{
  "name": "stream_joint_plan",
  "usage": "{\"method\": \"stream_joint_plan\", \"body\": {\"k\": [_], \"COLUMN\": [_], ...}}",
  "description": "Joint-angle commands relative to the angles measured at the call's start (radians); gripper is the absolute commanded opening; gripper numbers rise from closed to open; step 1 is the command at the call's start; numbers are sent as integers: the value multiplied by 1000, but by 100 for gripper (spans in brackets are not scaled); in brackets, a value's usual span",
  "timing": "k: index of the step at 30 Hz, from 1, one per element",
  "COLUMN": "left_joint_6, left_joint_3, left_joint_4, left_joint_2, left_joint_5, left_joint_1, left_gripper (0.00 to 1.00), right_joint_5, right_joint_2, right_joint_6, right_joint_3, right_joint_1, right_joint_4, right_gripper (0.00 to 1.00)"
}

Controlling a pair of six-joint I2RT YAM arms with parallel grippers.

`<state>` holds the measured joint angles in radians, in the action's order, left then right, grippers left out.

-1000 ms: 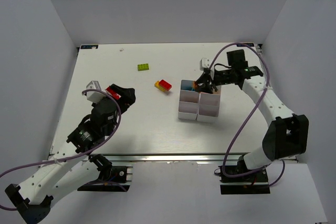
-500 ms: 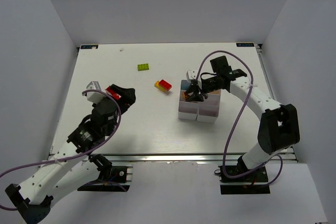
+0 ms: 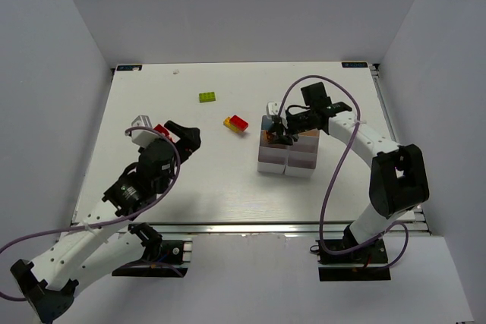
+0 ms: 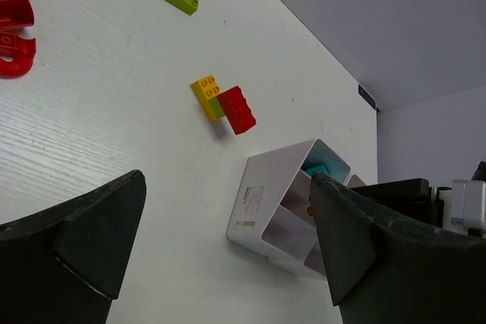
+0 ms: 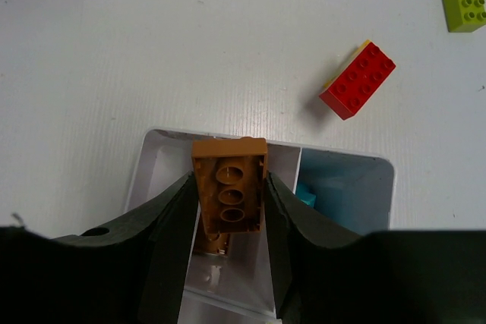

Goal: Sort the legos into containers by color

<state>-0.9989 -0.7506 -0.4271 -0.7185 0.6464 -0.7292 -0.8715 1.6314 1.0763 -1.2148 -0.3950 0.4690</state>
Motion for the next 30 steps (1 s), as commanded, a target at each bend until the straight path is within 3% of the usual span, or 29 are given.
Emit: {"method": "stream_joint_plan", "body": {"k": [1,12,14,15,16,19,21,23,24,25,27,30], "left_joint_6": [14,-56,-108,-131,-157,-184,-187,-185,-181,-176,-158,-123], "left_joint_3": [-13,-107,-183,-214,-246,-380,-476,-586,-628,-673,-812,-938], "left_joint_4": [28,90,26,-7,-30,-143,-185,-266,-298,-387,-478,-571], "left_joint_2": [-28,-194,-278,-310,-379,-506,-571,-683,-725,-769,-910,-1059], "left_joint_5": [-36,-123,-126,-129,-136,-186,-259,-313,-347,-355,-360,-402], "left_joint_1": [2,2,4,5,8,31,71,115,126,137,155,168], "left_gripper": [98,98,97,97,96,87,79,73,64,59,58,77], "right_joint_5": [25,32,60,84,157,262,160,42,28,14,12,29], "right_joint_2": [-16,-134,-177,-230,-258,-323,-297,-271,-251,-246,-263,-303], "right_joint_6": [-9,-47,-87,-114,-227,-468,-470,-487,-492,-498,-524,-570], "right_joint_3": [23,40,63,83,110,195,111,46,5,-3,26,75], "right_joint_1": [-2,2,4,2,4,18,62,91,94,94,102,107], "right_joint_4": [-47,-70,-131,-179,-323,-507,-375,-235,-202,-182,-202,-275], "right_gripper": [47,54,65,83,89,89,83,50,21,12,14,35]}}
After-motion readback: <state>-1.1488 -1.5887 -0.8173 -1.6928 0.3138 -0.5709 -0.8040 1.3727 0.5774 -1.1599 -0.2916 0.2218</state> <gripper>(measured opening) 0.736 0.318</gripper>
